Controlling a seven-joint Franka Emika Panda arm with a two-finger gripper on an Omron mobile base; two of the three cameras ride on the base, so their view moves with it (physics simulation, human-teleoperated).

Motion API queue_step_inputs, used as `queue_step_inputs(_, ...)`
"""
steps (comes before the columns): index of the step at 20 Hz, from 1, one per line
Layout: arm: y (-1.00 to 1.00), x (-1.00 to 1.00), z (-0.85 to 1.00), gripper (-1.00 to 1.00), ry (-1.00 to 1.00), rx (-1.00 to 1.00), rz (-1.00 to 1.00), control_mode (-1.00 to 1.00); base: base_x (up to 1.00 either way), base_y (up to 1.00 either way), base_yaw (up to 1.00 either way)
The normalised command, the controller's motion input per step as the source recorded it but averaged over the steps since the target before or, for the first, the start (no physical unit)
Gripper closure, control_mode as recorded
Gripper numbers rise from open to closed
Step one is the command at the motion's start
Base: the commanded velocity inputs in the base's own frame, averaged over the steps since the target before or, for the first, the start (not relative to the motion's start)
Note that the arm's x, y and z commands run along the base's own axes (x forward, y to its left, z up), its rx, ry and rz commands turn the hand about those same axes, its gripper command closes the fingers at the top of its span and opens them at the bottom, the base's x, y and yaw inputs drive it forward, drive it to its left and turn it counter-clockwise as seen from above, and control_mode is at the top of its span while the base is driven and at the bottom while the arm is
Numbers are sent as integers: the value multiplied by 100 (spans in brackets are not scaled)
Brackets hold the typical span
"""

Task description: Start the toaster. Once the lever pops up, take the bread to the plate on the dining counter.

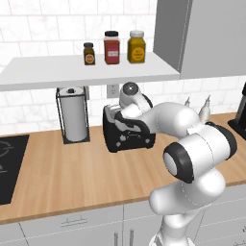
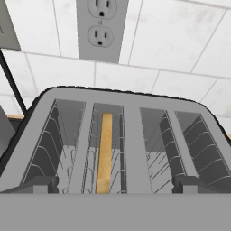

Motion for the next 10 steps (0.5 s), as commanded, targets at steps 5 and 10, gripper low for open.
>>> queue_step_inputs(5,0,0,0,-100,0,0,0,-100,0,0,0)
queue_step_inputs(10,0,0,0,-100,0,0,0,-100,0,0,0)
